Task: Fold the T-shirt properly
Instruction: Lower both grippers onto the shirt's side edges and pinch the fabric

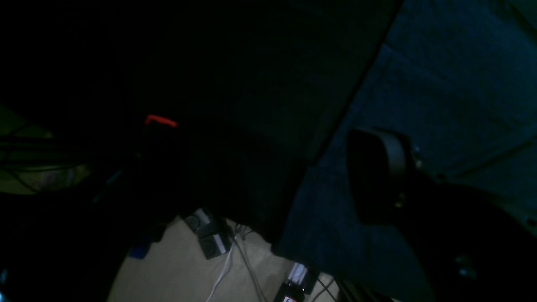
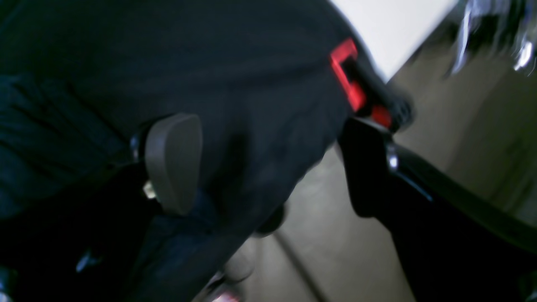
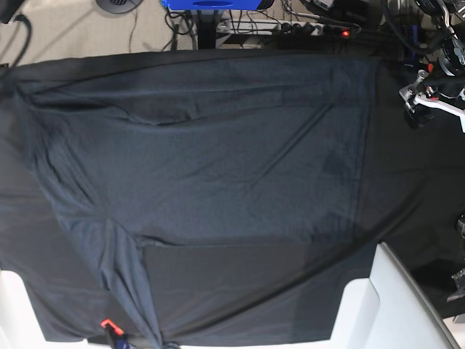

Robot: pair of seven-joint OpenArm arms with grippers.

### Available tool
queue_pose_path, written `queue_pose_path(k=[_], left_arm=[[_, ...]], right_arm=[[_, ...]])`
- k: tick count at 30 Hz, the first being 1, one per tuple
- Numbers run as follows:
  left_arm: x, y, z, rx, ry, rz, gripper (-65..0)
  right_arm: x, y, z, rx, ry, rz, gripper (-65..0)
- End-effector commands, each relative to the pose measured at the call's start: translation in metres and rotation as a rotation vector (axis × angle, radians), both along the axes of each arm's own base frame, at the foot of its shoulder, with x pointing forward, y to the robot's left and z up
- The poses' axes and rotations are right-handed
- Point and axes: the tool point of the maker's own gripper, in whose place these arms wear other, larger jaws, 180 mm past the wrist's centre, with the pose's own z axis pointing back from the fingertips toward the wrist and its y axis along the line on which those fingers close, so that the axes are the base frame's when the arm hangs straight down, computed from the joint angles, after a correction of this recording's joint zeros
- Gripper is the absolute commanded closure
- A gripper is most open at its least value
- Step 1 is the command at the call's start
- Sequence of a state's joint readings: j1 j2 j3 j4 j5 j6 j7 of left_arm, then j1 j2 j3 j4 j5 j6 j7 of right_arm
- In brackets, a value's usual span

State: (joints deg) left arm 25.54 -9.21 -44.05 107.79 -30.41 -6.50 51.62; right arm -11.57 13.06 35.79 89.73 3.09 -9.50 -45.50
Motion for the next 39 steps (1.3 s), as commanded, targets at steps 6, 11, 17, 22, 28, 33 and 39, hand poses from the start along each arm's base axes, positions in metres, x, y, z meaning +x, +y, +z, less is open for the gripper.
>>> queue_pose_path(k=[6,11,17,22,28,33,39], left_arm=[[0.039,0.004,0.03,0.038,-0.121,-0.032,-56.1],[0.081,-0.031,0.036,0.042,-0.134,-0.2,-56.1],[0.111,-0.054,0.035,0.024,-0.146,-0.289,-56.3],[0.118,-0.042,0.021,0.028,-0.11,-0.256,-56.3],[0.118,-0.052,0.003,0.174,0.002,-0.338,-56.3],[0.117,-0.056,-0.001,0.215,0.03,-0.362,-56.3],[0.118,-0.056,-0.001,0.216,0.028,-0.363,-56.3]], right_arm=[[0.06,0.008,0.037,-0.237,-0.054,0.199,-49.4],[0.099,0.023,0.039,-0.187,-0.128,0.197,-49.7],[0.146,0.042,0.017,-0.066,-0.101,0.348,-49.5],[0.181,0.051,0.003,-0.006,-0.12,0.432,-49.5],[0.2,0.044,-0.023,0.079,-0.093,0.419,-50.0],[0.211,0.067,-0.04,0.147,-0.118,0.548,-49.7],[0.223,0.079,-0.043,0.2,-0.128,0.561,-49.7]])
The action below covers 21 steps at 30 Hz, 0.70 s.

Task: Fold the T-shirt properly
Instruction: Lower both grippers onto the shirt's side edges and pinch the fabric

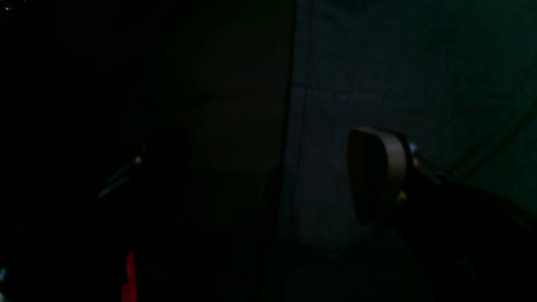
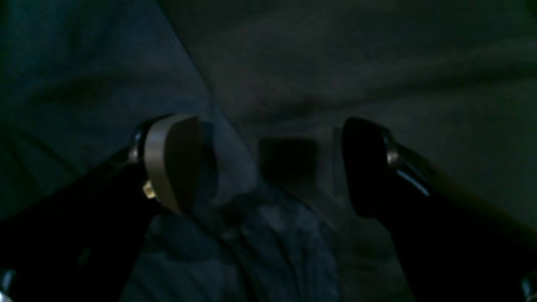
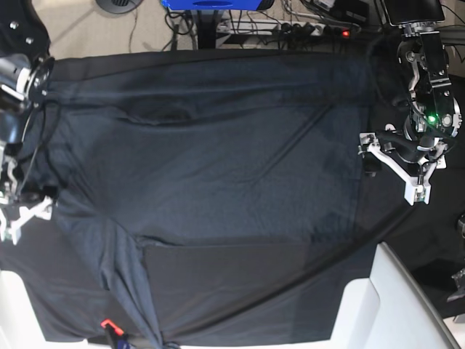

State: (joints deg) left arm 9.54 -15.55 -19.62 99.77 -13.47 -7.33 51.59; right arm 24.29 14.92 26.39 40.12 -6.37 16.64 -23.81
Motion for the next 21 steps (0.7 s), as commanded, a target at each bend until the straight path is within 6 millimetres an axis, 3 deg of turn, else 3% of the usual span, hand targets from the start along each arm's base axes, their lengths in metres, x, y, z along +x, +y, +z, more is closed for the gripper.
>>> queue_pose_path(k=[1,4,9,12,15,21], left_arm=[[0.009,0.005,0.014,0.021,-0.05,-0.002,-56.3],[0.009,0.004,0.014,0.02,-0.051,-0.002,-56.3],[0.009,0.006,0.014,0.021,-0.052,0.003,-56.3],[0.009,0.006,0.014,0.019,-0.052,0.003,-56.3],[0.008,0.007,0.014,0.02,-0.052,0.006,-56.3],[0.008,0.007,0.014,0.02,-0.051,0.007,-56.3]], right_arm=[[0.021,-0.01,0.026,-0.017,-0.077,0.01,-49.7],[0.037,0.013,0.034,0.037,-0.106,0.103,-49.7],[0.046,0.023,0.039,0.062,-0.122,0.128,-49.7],[0.046,0.034,0.024,0.124,-0.08,0.126,-49.7],[0.045,0.034,0.016,0.216,-0.106,0.051,-49.7],[0.039,0.025,0.011,0.227,-0.105,0.022,-49.7]])
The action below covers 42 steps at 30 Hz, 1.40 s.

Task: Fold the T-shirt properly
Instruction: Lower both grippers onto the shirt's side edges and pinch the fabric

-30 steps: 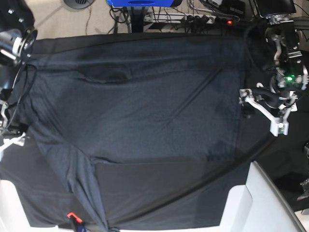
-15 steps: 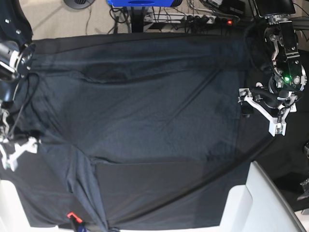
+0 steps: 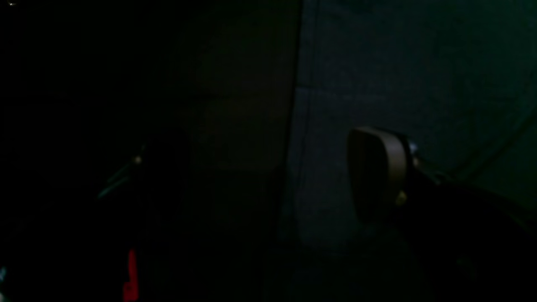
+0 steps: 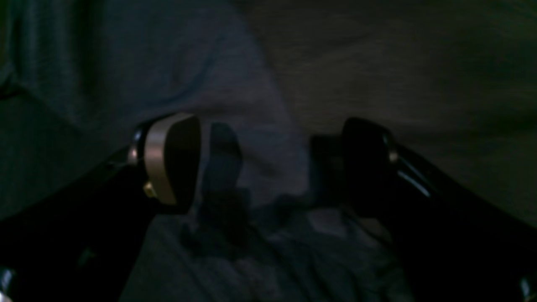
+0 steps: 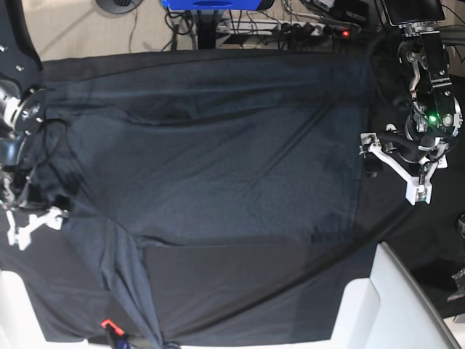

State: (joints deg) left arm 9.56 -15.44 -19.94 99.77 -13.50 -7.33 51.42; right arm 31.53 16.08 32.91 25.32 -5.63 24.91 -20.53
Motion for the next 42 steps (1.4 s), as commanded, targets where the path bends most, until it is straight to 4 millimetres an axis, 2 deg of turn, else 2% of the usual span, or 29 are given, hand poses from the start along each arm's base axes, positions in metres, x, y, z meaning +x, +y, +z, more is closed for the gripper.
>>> queue_pose_path(k=[1,8,12,19,26,30,32,35,37,42], left_arm=[[0.008,0.006,0.013,0.021,-0.046,0.002,-56.3],[0.007,-0.003,0.009,-0.006,-0.047,0.007,-56.3],[0.005,-0.004,0.007,-0.01,-0.042,0.008,-56.3],[0.004,-0.005,0.006,-0.01,-0.039,0.008,-56.3],[0.003,-0.006,0.005,-0.01,-0.035,0.005,-56.3],[0.003,-0.008,0.005,-0.011,-0.035,-0.002,-56.3],[0.003,-0.008,0.005,-0.011,-0.034,-0.003,-56.3],[0.003,-0.008,0.004,-0.012,-0.033,-0.003,-56.3],[0.003,-0.008,0.004,-0.01,-0.032,-0.003,-56.3],[0.005,-0.009,0.005,-0.014,-0.035,-0.002,-56.3]], right_arm=[[0.021,-0.008,0.022,-0.01,-0.074,-0.011,-49.7],[0.01,-0.004,0.01,-0.002,-0.048,-0.009,-49.5],[0.006,0.007,0.003,0.013,-0.037,0.0,-48.0],[0.008,0.009,0.005,0.012,-0.045,0.001,-25.1],[0.011,0.007,0.008,0.009,-0.055,-0.001,-11.6],[0.018,0.0,0.021,-0.027,-0.095,-0.003,-0.8],[0.017,0.0,0.024,-0.04,-0.107,0.0,-0.5],[0.011,-0.01,0.032,-0.087,-0.097,0.002,-0.8],[0.01,-0.006,0.036,-0.093,-0.079,0.014,-0.8],[-0.009,-0.01,0.035,-0.119,0.011,0.026,-0.8]])
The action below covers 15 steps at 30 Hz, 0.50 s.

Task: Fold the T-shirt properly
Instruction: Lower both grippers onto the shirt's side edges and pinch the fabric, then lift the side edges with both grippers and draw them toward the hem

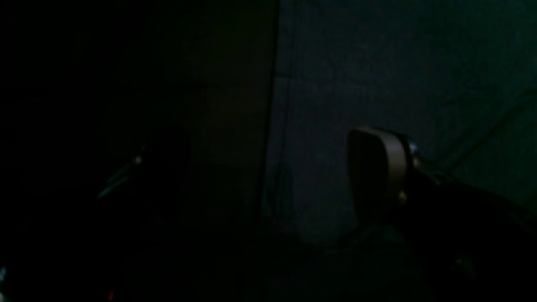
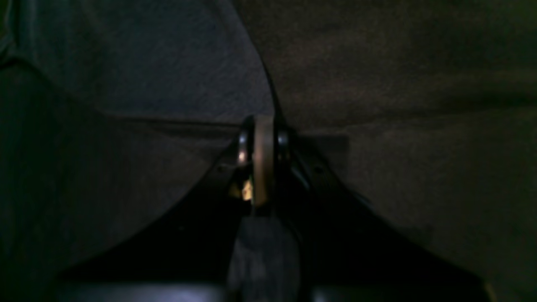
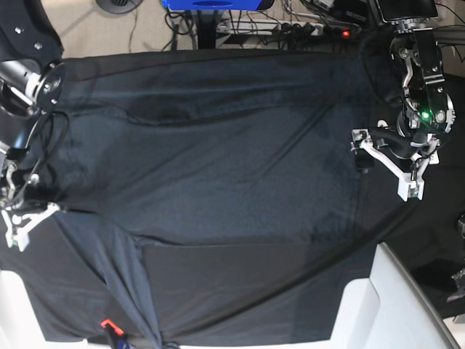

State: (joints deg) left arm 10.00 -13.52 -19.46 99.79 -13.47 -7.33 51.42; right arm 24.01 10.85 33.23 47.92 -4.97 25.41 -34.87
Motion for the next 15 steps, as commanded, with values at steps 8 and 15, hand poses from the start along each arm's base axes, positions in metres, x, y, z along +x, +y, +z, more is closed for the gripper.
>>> queue_pose_path(k=[8,15], left_arm=[[0.019,0.005,0.019,0.016,-0.063,0.002,-56.3],[0.042,-0.002,-0.006,-0.019,-0.003,-0.011,-56.3]], right_arm=[[-0.019,-0.005,0.022,-0.086,0.017,0.008,-0.8],[-0.048,0.01,0.019,-0.105,0.08,0.076,-1.1]])
